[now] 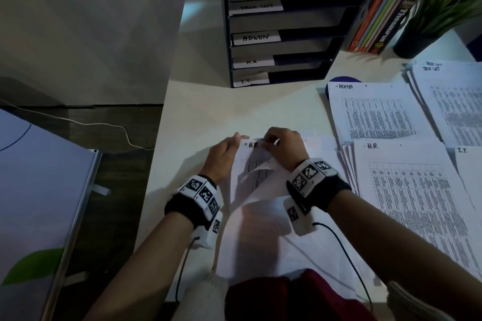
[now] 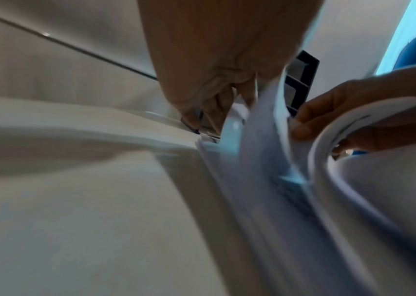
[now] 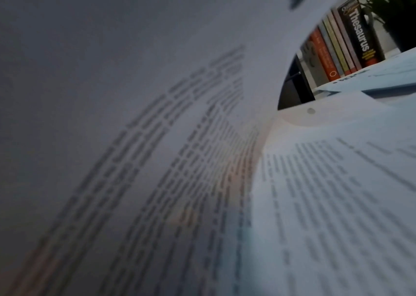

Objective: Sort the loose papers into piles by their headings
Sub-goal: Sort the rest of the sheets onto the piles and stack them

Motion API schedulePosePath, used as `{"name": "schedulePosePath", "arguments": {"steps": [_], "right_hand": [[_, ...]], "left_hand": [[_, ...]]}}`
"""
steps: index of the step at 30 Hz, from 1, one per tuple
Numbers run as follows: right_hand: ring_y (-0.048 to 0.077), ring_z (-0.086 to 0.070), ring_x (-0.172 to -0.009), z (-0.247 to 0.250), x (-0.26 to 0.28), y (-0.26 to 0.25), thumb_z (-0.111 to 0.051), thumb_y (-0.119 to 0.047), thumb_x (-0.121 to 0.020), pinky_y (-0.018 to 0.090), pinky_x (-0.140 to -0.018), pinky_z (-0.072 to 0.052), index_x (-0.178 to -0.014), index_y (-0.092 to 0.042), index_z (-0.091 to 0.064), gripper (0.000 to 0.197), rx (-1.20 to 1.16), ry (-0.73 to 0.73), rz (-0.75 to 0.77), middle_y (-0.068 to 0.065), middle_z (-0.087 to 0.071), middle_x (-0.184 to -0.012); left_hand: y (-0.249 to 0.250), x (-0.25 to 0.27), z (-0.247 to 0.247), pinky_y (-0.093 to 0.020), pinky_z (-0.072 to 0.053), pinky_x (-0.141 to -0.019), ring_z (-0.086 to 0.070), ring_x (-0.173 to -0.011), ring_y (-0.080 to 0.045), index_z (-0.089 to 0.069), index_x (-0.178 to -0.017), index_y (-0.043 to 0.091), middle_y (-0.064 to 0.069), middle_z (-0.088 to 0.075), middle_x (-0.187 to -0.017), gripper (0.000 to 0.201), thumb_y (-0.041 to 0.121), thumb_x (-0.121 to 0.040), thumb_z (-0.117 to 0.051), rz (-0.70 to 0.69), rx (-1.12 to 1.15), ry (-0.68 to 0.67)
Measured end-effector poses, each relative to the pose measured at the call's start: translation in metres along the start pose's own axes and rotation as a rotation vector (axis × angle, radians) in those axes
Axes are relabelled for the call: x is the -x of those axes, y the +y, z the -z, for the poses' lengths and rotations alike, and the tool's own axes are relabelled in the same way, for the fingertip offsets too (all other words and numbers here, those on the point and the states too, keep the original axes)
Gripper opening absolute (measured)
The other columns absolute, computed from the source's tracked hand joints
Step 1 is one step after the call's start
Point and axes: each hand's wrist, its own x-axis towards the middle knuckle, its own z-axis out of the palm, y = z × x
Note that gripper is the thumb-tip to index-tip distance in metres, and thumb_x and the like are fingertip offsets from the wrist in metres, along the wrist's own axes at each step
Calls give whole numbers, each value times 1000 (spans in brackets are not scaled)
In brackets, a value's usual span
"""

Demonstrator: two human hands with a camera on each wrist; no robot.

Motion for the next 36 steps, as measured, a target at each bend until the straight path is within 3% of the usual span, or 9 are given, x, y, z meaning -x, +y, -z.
{"name": "schedulePosePath", "arguments": {"steps": [5, 11, 16, 22, 26, 30, 32, 34, 36], "right_hand": [[25, -48, -108, 1, 1, 3, -77, -7, -69, 33, -87, -42, -107, -4, -53, 45, -67, 11, 24, 12, -43, -126], [26, -46, -115, -3, 10, 18, -72, -9, -71, 44, -93, -41, -116, -12, -52, 49, 111, -119, 50, 6, -48, -125], [25, -38, -122, -2, 12, 17, -67, -14, -77, 40, -97, -36, -133, -21, -42, 62, 171, -124, 70, 2, -44, -136], [25, -32, -126, -7, 10, 17, -61, -22, -84, 41, -99, -32, -142, -25, -31, 65, 360, -225, 77, -2, -37, -143], [26, -32, -125, -9, 4, 13, -62, -22, -81, 43, -100, -30, -140, -27, -33, 65, 362, -236, 41, -2, -36, -141], [25, -32, -123, -7, -1, 8, -63, -23, -80, 43, -98, -31, -131, -29, -43, 55, 388, -265, 16, 0, -37, -133], [26, -31, -125, -8, -1, 6, -64, -21, -80, 45, -97, -32, -134, -25, -37, 60, 358, -272, 6, 2, -34, -136], [28, -29, -128, -8, 3, 5, -65, -16, -79, 49, -98, -33, -140, -25, -27, 72, 300, -229, 12, 3, -28, -141], [27, -26, -131, -5, 10, 6, -67, -15, -76, 54, -103, -27, -142, -27, -21, 81, 302, -133, 15, 2, -22, -145]], "left_hand": [[-11, 4, -10, -36, -31, -110, -36, -132, -18, -54, -128, 17, -3, -37, -143, 37, 30, -94, -48, -71, -93, 60], [-18, 9, -13, -41, -22, -112, -24, -135, -19, -42, -137, 32, 2, -12, -154, 43, 21, -95, -47, -180, -435, 17], [-15, 13, -10, -37, -21, -109, -28, -135, -23, -62, -119, 11, -3, -32, -148, 30, 22, -95, -47, -247, -635, 51], [-14, 15, -7, -29, -17, -107, -37, -131, -19, -62, -116, 10, 1, -51, -135, 29, 23, -95, -46, -278, -659, 18], [-8, 15, -5, -25, -31, -99, -50, -116, -26, -60, -115, -3, -12, -52, -126, 30, 16, -93, -51, -200, -455, -7], [-1, 13, 0, -22, -33, -73, -53, -100, -28, -63, -99, 0, -16, -57, -104, 22, 20, -91, -55, -51, -399, -97], [1, 12, 1, -28, -34, -86, -46, -114, -28, -64, -102, 9, -15, -58, -112, 24, 28, -89, -57, 34, -490, -180], [4, 11, 0, -43, -10, -111, -21, -135, -24, -63, -101, 13, -10, -48, -131, 29, 38, -89, -55, 86, -659, -228], [10, 12, -4, -50, 10, -112, -12, -138, -19, -59, -92, 12, -9, -46, -131, 28, 38, -92, -49, 111, -757, -198]]}}
